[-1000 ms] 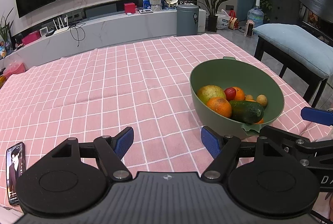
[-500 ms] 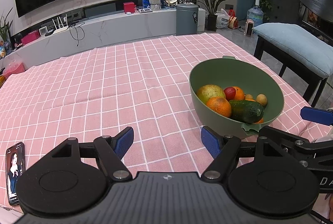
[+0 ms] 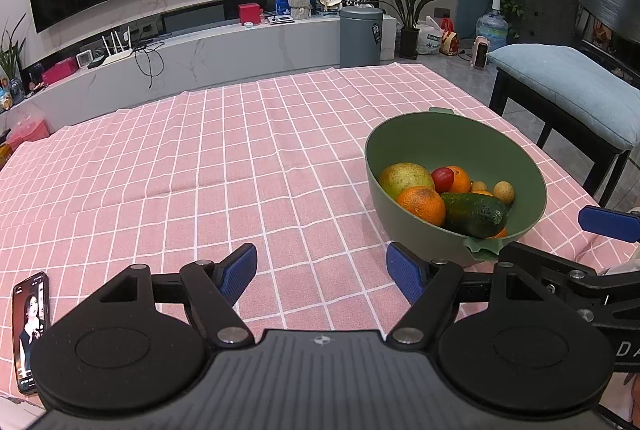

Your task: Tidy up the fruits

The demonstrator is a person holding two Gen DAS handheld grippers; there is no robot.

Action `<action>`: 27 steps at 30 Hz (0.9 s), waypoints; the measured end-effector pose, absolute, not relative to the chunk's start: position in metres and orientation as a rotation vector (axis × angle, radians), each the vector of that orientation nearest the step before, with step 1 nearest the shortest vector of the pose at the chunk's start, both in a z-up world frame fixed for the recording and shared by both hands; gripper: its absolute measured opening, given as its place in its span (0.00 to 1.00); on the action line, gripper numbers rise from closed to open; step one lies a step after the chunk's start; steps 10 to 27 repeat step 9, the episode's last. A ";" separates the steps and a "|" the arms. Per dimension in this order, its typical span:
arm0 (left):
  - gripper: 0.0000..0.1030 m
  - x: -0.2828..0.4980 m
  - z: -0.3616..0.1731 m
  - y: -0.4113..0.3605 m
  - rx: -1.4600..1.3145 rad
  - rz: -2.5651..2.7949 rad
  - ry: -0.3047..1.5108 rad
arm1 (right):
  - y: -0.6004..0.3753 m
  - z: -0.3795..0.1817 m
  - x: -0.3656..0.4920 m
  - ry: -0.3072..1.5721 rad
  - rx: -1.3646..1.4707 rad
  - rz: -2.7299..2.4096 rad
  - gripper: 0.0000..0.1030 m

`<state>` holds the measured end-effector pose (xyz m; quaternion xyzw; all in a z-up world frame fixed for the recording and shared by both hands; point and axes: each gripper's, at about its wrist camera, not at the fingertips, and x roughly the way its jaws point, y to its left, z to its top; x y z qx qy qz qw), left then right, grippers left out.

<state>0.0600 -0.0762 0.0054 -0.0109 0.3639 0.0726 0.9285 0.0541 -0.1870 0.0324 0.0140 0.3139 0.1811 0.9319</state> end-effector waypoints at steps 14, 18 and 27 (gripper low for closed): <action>0.84 0.059 0.006 -0.076 -0.023 0.148 0.735 | -0.187 0.033 0.054 0.644 0.029 0.370 0.94; 0.84 0.059 0.006 -0.076 -0.023 0.148 0.735 | -0.187 0.033 0.054 0.644 0.029 0.370 0.94; 0.84 0.059 0.006 -0.076 -0.023 0.148 0.735 | -0.187 0.033 0.054 0.644 0.029 0.370 0.94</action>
